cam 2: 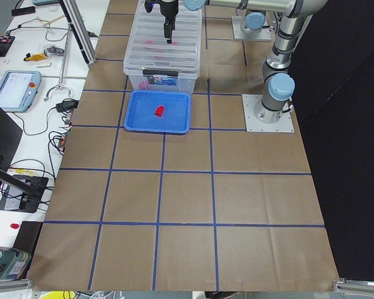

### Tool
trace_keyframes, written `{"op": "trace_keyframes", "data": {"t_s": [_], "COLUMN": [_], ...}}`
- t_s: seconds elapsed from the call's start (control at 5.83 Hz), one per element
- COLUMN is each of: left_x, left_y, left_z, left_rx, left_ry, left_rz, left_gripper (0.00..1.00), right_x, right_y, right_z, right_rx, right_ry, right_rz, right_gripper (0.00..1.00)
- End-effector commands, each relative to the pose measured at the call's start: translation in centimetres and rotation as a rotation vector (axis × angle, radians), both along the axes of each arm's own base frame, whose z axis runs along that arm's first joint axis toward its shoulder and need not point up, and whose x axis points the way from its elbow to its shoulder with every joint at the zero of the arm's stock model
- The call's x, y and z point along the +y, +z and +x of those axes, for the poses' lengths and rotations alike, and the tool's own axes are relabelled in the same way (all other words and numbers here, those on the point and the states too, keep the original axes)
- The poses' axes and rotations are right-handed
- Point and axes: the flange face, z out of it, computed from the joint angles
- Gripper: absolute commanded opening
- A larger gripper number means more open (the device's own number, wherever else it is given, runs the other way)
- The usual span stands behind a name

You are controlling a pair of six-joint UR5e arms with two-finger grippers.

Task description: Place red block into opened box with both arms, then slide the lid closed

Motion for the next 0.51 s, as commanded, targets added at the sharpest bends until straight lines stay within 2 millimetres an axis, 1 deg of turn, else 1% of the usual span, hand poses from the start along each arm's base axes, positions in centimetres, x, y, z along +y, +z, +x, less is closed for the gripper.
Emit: {"op": "trace_keyframes", "data": {"t_s": [0.0, 0.34], "left_x": [0.0, 0.0], "left_y": [0.0, 0.0], "left_z": [0.0, 0.0], "left_rx": [0.0, 0.0], "left_ry": [0.0, 0.0], "left_rz": [0.002, 0.0], "left_gripper": [0.99, 0.99], "right_x": [0.0, 0.1], "right_y": [0.0, -0.1], "right_z": [-2.9, -6.1], "right_rx": [0.002, 0.0], "right_ry": [0.017, -0.012], "right_rz": [0.005, 0.006], "right_gripper": [1.0, 1.0]}}
